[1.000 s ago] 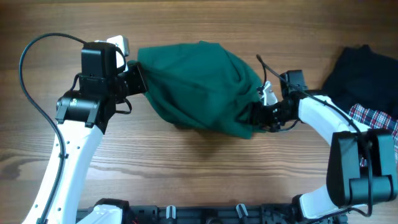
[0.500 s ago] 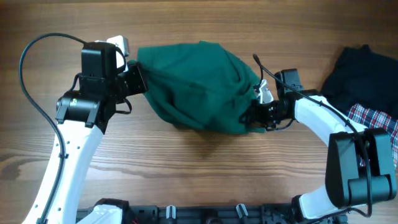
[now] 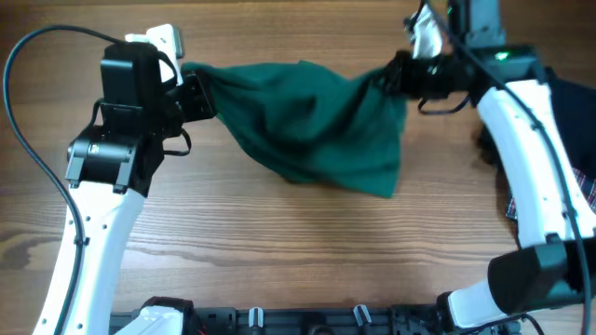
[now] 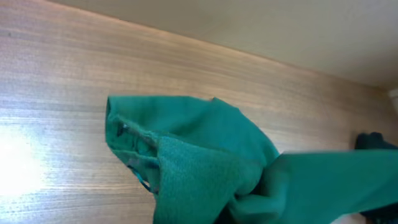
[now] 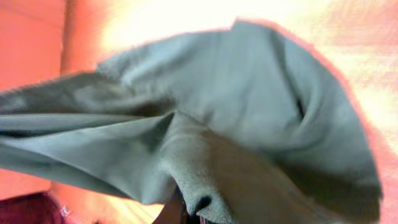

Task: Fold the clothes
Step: 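Lift the garment high with both grippers and stretch it wide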

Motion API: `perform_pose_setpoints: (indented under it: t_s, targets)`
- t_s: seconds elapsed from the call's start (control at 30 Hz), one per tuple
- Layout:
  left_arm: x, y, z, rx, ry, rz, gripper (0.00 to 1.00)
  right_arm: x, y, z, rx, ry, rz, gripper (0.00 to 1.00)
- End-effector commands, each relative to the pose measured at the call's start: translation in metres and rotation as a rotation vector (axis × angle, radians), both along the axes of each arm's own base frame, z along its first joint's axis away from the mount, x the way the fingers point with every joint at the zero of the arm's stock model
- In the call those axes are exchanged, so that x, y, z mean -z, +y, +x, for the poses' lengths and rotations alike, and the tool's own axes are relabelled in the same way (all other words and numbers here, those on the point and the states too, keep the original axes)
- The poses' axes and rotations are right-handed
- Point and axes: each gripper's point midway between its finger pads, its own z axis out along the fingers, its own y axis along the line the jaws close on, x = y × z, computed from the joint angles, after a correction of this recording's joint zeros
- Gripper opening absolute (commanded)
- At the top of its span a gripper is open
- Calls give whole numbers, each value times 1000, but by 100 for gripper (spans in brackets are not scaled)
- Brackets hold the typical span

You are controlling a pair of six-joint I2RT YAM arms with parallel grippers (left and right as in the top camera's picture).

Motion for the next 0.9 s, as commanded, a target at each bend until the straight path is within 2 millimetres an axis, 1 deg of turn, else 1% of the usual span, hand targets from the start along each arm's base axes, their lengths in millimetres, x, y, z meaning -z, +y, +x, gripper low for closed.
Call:
perform_pose_setpoints:
  t_s: [0.0,0.07,0.13,0.17,0.27,0.33,0.4,0.5,0.6,0.67,0.77,0.87]
  targets:
    - [-29,4,3,0,-80,21,4,-57,-16,6,28,-161,-98,4]
    - [-42,4,2,13,-115,36,4,-79,-21,6,47,-204,-113,4]
    - [-55,9,0,-7,-150,43,4,-93,-28,6,79,-243,-144,4]
    - [-66,13,-2,-29,-177,53,4,-100,-32,6,98,-264,-161,4]
    - [-92,28,-12,-98,-241,84,4,-117,-41,5,125,-305,-161,4]
    - [-104,33,-20,-121,-275,89,4,-126,-51,6,161,-322,-153,4]
    - [-112,40,-26,-152,-299,101,4,-135,-61,8,193,-337,-149,4]
    - [-118,49,-31,-194,-317,120,4,-144,-78,11,237,-360,-153,4]
    - [-118,48,-30,-194,-318,119,4,-146,-94,12,276,-362,-158,4]
    - [-121,48,-27,-195,-333,116,4,-151,-102,14,297,-380,-158,4]
    - [-126,47,-22,-196,-355,110,4,-157,-103,14,297,-402,-146,4]
    - [-120,45,-17,-186,-337,109,4,-156,-103,13,295,-391,-145,4]
